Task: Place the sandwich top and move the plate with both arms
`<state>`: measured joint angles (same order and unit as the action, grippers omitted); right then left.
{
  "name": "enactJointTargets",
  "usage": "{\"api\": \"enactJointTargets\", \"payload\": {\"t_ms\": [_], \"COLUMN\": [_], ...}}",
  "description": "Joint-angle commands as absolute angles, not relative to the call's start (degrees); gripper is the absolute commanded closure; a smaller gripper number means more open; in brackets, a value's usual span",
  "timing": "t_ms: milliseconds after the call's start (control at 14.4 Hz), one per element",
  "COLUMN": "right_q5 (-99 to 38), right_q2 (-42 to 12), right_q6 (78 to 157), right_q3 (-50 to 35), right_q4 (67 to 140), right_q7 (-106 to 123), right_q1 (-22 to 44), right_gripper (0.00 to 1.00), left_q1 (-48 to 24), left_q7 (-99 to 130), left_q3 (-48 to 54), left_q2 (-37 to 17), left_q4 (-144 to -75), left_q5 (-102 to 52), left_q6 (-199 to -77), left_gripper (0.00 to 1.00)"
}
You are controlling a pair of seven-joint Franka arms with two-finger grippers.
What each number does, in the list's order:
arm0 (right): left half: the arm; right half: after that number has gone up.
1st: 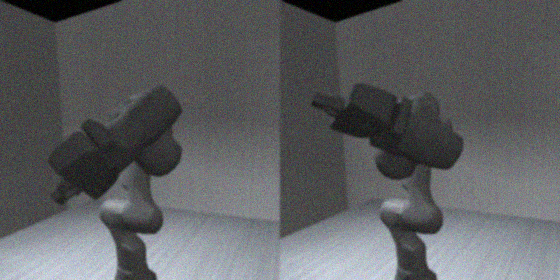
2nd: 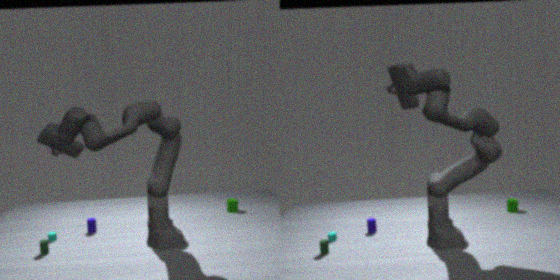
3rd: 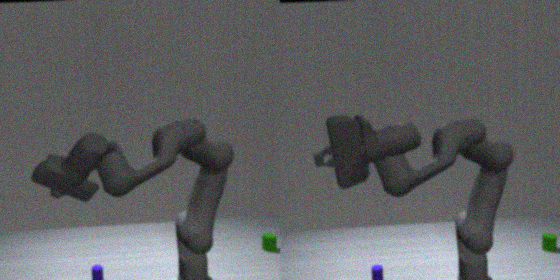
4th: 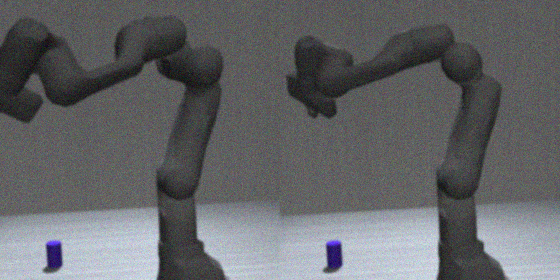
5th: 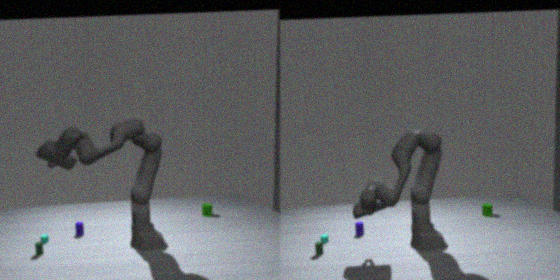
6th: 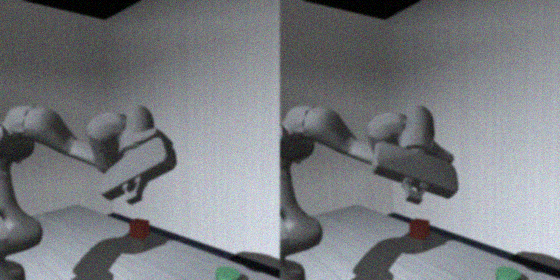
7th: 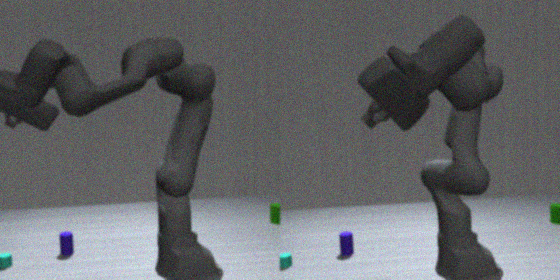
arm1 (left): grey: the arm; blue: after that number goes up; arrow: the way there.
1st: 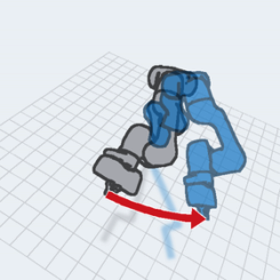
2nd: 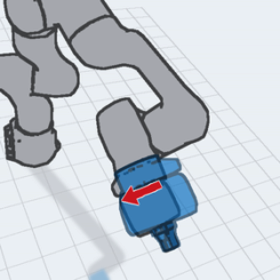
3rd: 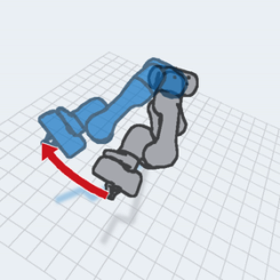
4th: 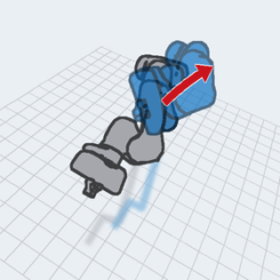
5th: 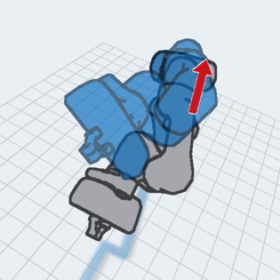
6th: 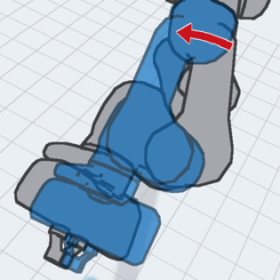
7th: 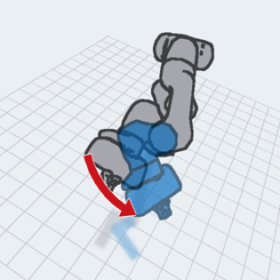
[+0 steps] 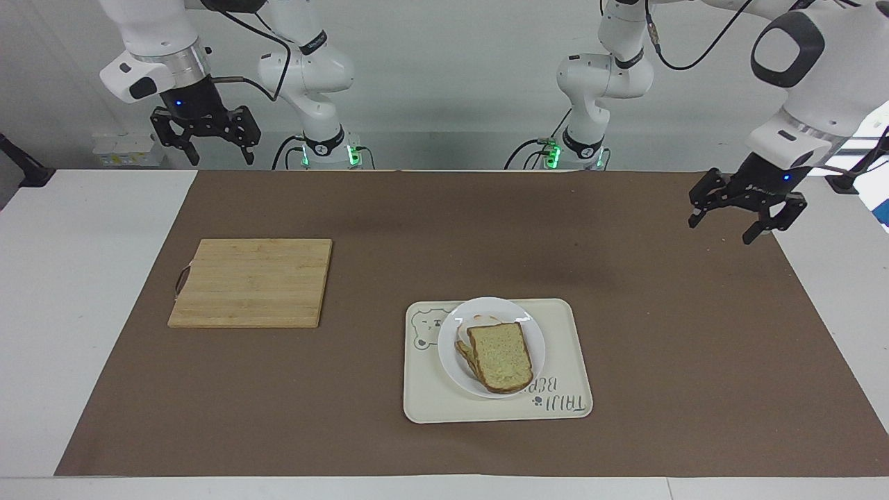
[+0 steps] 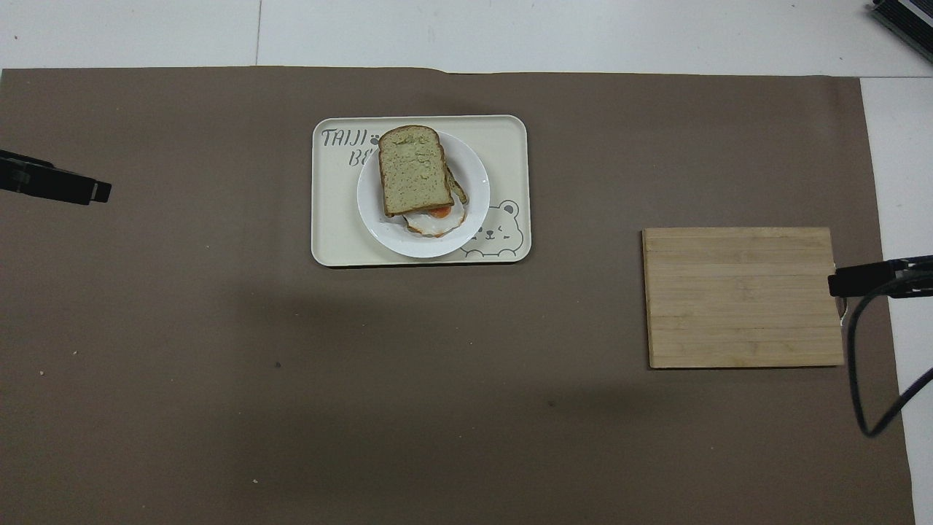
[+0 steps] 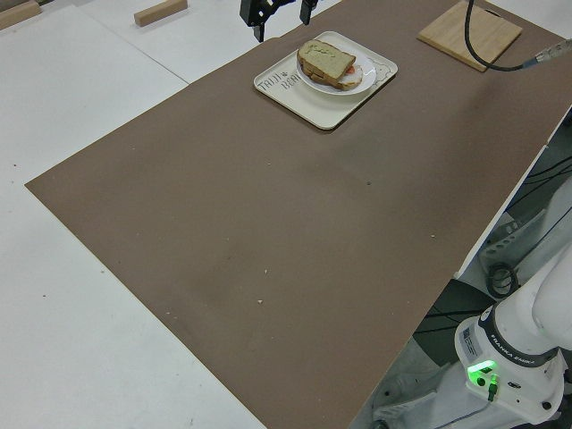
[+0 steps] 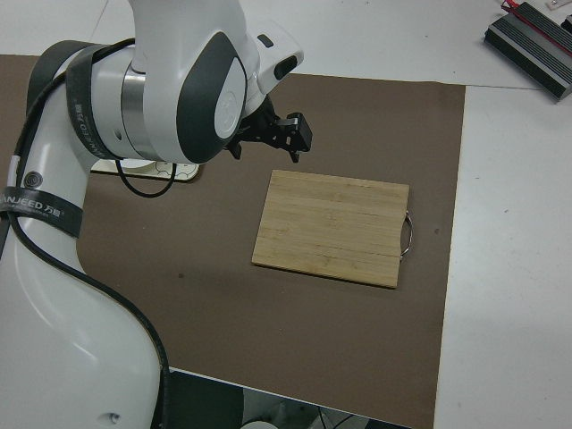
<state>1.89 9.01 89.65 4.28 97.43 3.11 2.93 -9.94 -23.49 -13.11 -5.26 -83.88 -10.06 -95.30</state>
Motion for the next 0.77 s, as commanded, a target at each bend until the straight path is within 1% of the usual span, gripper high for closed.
{"api": "enactJointTargets", "payload": {"t_ms": [0,279,348,418,696], "right_q5": [2.29,2.29,2.29,2.29,2.29], "right_q2": [10.02,10.02,10.02,10.02,10.02], "right_q6": [89.21,89.21,89.21,89.21,89.21], "right_q3": [4.22,4.22,4.22,4.22,4.31], "right_q4": [98.26,98.26,98.26,98.26,98.26], "right_q7": [4.48,4.48,4.48,4.48,4.48], "right_q1": [2.81,2.81,2.81,2.81,2.81], "right_gripper": [0.00,0.00,0.00,0.00,0.00], "left_q1": [-10.11,-10.72,-10.90,-10.99,-11.16], "left_q7": [-22.76,-19.96,-19.95,-20.04,-19.95], "left_q3": [-14.15,-13.36,-13.19,-13.18,-13.10], "left_q2": [-5.37,-2.91,-0.38,0.69,1.14], "left_q4": [-77.53,-77.25,-79.08,-80.93,-80.95], "left_q5": [-7.57,-5.63,-5.71,-5.71,-1.94], "left_q6": [-88.26,-86.13,-85.70,-85.52,-82.18], "left_gripper": [0.00,0.00,0.00,0.00,0.00]}}
